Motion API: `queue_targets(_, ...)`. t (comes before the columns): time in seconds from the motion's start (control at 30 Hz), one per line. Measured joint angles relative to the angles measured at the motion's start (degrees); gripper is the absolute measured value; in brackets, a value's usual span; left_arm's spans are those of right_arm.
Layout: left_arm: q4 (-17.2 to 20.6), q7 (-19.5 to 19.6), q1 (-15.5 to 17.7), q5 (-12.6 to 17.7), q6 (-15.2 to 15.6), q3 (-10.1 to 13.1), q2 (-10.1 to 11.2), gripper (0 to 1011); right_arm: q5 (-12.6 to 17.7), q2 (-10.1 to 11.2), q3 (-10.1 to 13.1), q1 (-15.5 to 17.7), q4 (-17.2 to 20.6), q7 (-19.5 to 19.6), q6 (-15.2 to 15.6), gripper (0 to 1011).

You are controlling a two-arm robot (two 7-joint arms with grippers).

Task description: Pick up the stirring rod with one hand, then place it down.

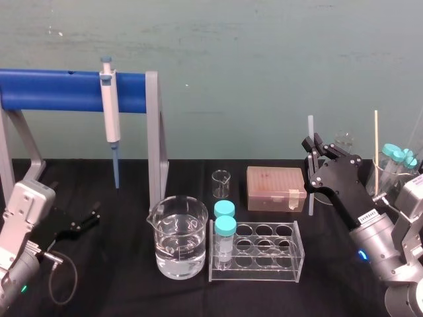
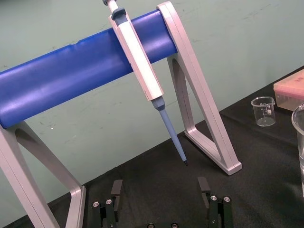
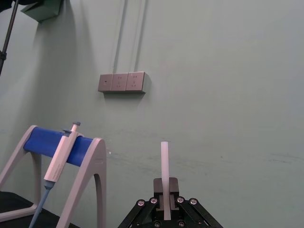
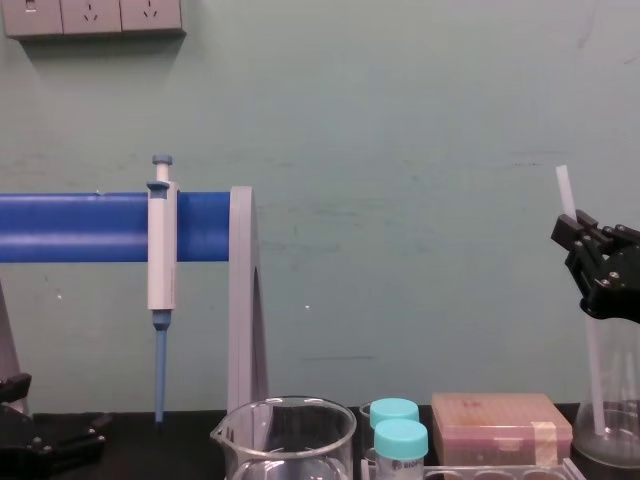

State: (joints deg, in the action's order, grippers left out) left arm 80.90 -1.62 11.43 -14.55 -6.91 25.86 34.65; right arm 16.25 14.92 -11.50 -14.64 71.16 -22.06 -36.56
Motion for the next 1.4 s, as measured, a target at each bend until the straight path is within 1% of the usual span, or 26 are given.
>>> queue_targets(0.53, 0.0, 0.0, 0.0, 0.0, 0.0, 0.0, 0.0, 1000, 0.0, -0.1, 0.1, 0.1, 0.0, -0.1, 0.0, 66)
queue_targets(0.87, 0.0, 0.0, 0.0, 0.0, 0.0, 0.0, 0.0, 1000, 0.4, -0.8, 0.2, 1.2, 2.0, -2.9, 0.1, 66)
queue_targets(1.2, 0.0, 0.0, 0.0, 0.0, 0.0, 0.0, 0.0, 1000, 0.9, -1.3, 0.1, 3.0, 4.6, -5.8, 1.6, 66)
queue_targets(1.4, 0.0, 0.0, 0.0, 0.0, 0.0, 0.0, 0.0, 1000, 1.3, -1.3, -0.1, 3.8, 5.6, -6.8, 2.5, 66)
